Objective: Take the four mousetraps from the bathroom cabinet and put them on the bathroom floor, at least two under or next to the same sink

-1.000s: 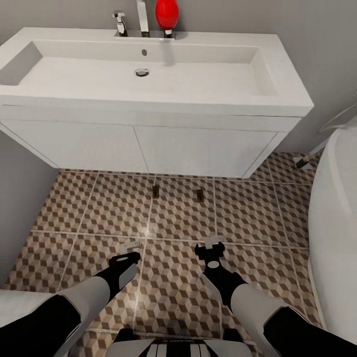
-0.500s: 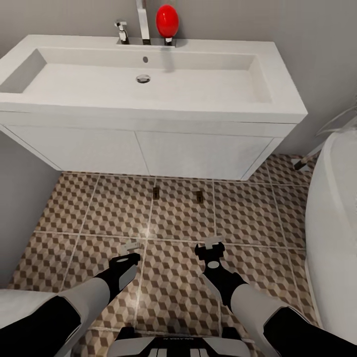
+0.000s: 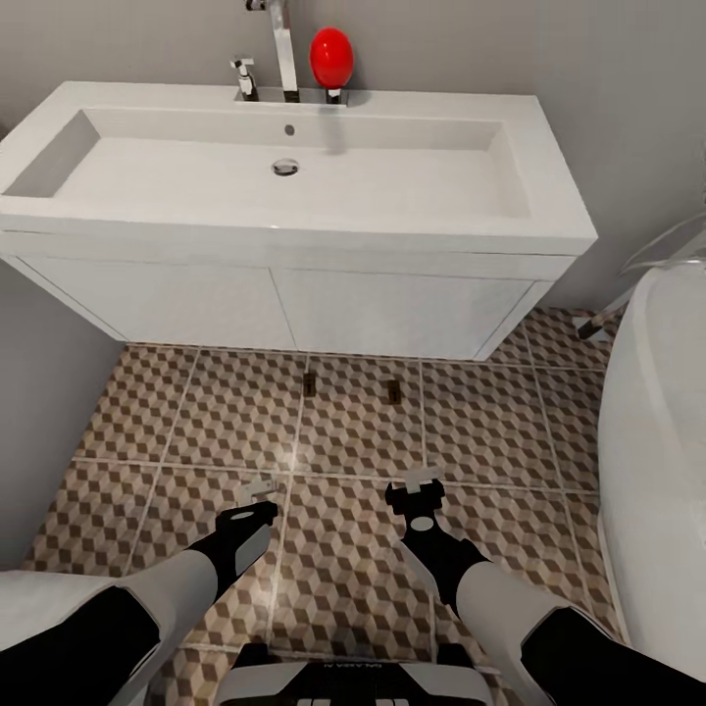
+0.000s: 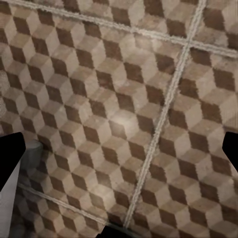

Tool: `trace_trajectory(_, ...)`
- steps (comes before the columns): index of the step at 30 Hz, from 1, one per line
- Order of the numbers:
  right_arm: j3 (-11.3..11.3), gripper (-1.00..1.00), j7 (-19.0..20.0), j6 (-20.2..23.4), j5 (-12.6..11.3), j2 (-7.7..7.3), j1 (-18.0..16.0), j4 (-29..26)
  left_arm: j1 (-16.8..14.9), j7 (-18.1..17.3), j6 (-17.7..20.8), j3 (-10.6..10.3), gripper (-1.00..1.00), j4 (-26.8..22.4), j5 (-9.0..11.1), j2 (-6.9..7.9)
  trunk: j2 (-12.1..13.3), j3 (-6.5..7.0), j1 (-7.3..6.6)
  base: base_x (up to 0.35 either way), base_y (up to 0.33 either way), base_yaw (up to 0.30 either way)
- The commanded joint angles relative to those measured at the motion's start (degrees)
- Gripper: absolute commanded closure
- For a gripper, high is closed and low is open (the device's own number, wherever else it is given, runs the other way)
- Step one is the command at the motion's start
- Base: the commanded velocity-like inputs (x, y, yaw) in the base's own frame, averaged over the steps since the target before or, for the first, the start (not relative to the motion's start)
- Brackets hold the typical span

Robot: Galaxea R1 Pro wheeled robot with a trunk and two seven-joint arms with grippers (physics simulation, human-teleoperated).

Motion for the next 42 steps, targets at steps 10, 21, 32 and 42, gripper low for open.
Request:
trace_trajectory(10, 0.48, -1.00, -0.24, -0.30, -0.62, 0.00, -0.05, 0.08, 0.01, 0.32, 0.04, -0.48, -1.00, -0.03, 0.45, 0.00, 4.01, 1.78, -2.20, 0.000, 0.000, 0.000)
trace_trajectory(21, 0.48, -1.00, -0.24, -0.89, -0.63, 0.00, -0.04, 0.11, 0.01, 0.29, 0.04, -0.48, -1.00, 0.04, 0.45, 0.03, 8.42, 3.75, -4.62, 0.000, 0.000, 0.000)
trace_trajectory(32, 0.49, -1.00, -0.24, -6.26, -0.57, 0.00, 1.57, 0.75, 0.23, 0.28, 0.04, -0.48, -1.00, 0.09, 0.45, 0.01, 12.83, 5.73, -7.03, 0.000, 0.000, 0.000)
trace_trajectory(42, 0.55, -1.00, -0.37, -7.15, -0.55, 0.00, 2.49, 1.67, 1.74, 0.28, -0.03, -0.52, -1.00, -0.05, 0.45, 0.01, 16.84, 7.52, -9.23, 0.000, 0.000, 0.000)
